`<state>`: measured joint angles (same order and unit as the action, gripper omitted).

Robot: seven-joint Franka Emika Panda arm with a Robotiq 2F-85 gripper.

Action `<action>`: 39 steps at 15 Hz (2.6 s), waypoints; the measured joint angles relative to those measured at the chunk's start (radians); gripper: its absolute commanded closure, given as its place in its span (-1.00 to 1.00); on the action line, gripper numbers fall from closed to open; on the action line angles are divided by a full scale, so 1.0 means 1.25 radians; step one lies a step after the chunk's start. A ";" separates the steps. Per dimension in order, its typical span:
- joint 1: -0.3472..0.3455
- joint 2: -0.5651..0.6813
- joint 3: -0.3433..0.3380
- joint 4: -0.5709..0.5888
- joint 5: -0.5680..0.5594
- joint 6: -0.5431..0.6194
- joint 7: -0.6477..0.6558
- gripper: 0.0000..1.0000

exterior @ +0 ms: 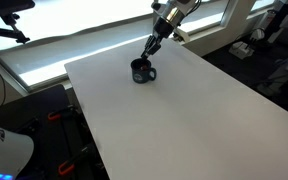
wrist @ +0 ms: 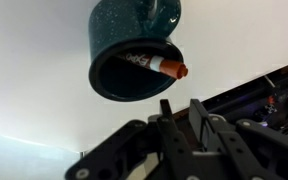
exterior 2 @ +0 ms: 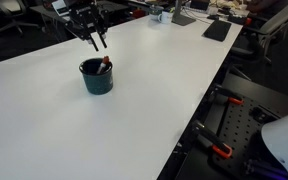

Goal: Remove the marker from the cup

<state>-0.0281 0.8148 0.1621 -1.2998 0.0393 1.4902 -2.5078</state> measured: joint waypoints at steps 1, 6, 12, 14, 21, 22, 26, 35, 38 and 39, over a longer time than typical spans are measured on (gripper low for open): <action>0.000 0.000 0.000 -0.002 0.000 0.000 0.000 0.25; 0.000 0.000 0.000 -0.007 0.000 0.000 0.000 -0.50; -0.006 0.022 -0.003 -0.006 0.001 0.000 0.002 -1.00; -0.009 0.030 -0.003 -0.005 0.001 0.000 0.002 -1.00; -0.015 0.041 -0.003 -0.004 0.001 0.000 0.003 -0.40; -0.015 0.041 -0.003 -0.004 0.001 0.000 0.004 -0.52; -0.015 0.041 -0.003 -0.004 0.001 0.000 0.004 -1.00; -0.022 0.050 -0.007 -0.003 0.001 0.001 0.004 -0.94; -0.027 0.054 -0.013 -0.003 0.001 0.001 0.004 -0.38; -0.028 0.055 -0.013 -0.003 0.001 0.001 0.004 -0.24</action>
<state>-0.0634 0.8831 0.1454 -1.3039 0.0409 1.4919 -2.5029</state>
